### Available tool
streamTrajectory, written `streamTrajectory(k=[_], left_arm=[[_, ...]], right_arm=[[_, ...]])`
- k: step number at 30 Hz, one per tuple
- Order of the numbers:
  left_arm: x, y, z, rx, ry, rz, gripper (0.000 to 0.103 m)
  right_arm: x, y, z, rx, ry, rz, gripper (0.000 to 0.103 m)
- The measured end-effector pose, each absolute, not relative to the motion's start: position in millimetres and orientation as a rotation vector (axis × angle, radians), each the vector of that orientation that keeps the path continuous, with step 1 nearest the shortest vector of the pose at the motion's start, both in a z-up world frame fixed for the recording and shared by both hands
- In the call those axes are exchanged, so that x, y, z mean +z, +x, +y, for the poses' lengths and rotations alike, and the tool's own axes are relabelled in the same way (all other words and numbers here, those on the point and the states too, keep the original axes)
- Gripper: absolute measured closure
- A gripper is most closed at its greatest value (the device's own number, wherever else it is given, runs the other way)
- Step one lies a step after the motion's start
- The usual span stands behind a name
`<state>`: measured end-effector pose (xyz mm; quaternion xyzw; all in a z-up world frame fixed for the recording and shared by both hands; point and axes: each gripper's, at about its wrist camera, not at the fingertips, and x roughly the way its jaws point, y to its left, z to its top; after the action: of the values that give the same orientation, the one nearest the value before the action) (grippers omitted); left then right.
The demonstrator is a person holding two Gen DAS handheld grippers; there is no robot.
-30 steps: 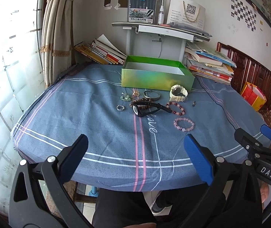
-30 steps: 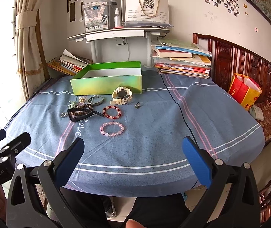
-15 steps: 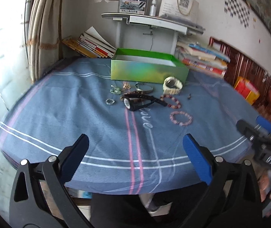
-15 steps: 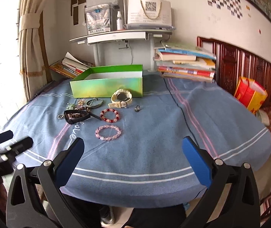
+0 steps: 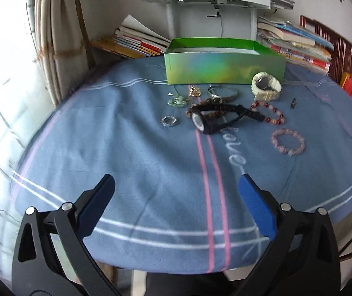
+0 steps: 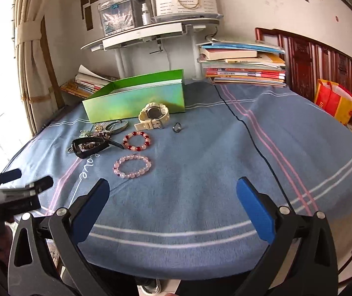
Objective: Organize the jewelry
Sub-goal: 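Move the left tool toward the black-strap watch, then close the left tool on the black-strap watch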
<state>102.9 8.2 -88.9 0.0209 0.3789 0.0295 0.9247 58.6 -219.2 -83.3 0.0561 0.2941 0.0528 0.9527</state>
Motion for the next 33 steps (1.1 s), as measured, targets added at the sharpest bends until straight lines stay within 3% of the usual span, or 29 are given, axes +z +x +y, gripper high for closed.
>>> streamTrajectory(k=[2,14,16,18,20,31,33], left_arm=[[-86.7,117.0,20.3,0.026,-0.087,0.808,0.004],[-77.6,143.0,18.6,-0.020,-0.141,0.774,0.005],[-79.8,152.2,17.0,-0.009,-0.127,0.783,0.013],[-85.9,164.8,19.6,-0.023,-0.172,0.831,0.041],[-91.6,174.3,21.9,-0.023,-0.205,0.862,0.052],[-99.9,204.7,9.6,-0.015,-0.201,0.893,0.052],[-103.1,211.0,9.4,-0.019,-0.208,0.910,0.058]], right_arm=[[-85.3,65.7,-219.0,0.130,0.123,0.621,0.003],[-76.4,101.2,-215.0,0.121,0.036,0.650,0.003],[-78.0,105.6,-215.3,0.114,0.044,0.648,0.003],[-81.0,111.3,-218.8,0.125,0.081,0.661,0.003],[-85.9,119.1,-223.2,0.147,0.133,0.695,0.003],[-87.9,151.6,-212.7,0.188,0.065,0.760,0.003],[-94.6,155.3,-203.5,0.203,0.039,0.788,0.003]])
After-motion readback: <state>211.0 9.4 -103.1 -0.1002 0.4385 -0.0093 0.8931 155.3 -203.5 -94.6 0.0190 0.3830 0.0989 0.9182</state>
